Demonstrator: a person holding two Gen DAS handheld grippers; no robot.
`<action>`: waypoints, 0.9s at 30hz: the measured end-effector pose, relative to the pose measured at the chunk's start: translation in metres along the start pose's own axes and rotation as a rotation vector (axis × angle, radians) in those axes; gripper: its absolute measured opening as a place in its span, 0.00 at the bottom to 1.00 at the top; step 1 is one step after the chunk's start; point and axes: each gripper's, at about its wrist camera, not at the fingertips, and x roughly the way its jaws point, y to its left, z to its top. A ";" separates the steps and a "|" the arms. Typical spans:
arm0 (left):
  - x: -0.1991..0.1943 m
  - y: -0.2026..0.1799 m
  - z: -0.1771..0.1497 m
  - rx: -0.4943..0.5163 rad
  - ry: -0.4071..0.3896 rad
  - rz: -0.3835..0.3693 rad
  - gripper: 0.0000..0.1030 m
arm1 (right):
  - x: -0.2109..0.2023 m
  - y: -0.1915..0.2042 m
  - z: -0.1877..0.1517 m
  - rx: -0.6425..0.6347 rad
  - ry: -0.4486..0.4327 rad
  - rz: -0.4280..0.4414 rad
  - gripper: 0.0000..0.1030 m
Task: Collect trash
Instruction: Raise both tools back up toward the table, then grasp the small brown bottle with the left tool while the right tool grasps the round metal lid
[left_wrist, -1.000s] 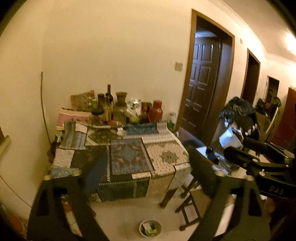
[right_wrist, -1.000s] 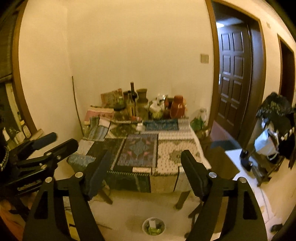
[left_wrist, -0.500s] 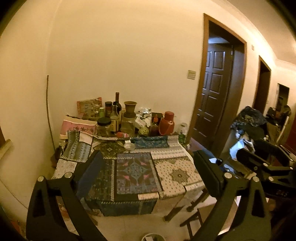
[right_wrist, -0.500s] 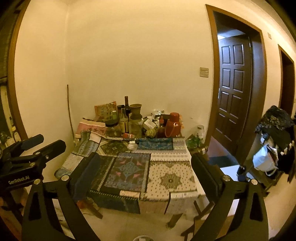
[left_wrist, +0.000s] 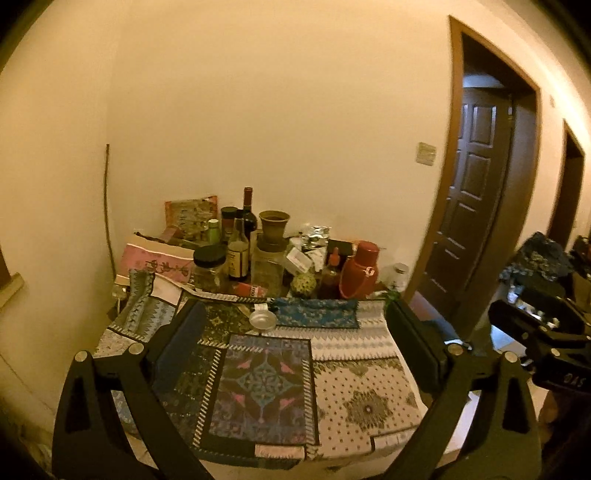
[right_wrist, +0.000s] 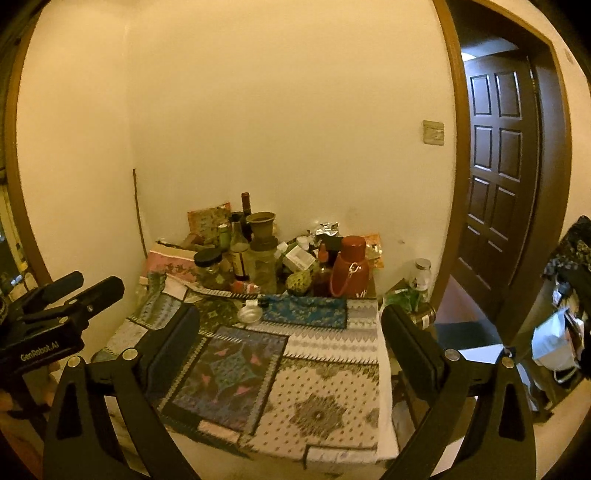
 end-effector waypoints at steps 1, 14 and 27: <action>0.006 -0.002 0.001 -0.002 0.001 0.009 0.96 | 0.007 -0.004 0.001 -0.002 0.010 0.006 0.95; 0.101 0.032 0.014 -0.064 0.074 0.050 0.96 | 0.108 -0.013 0.012 0.031 0.147 0.028 0.95; 0.253 0.132 0.036 0.032 0.184 0.010 0.96 | 0.284 0.037 0.000 0.138 0.333 -0.008 0.95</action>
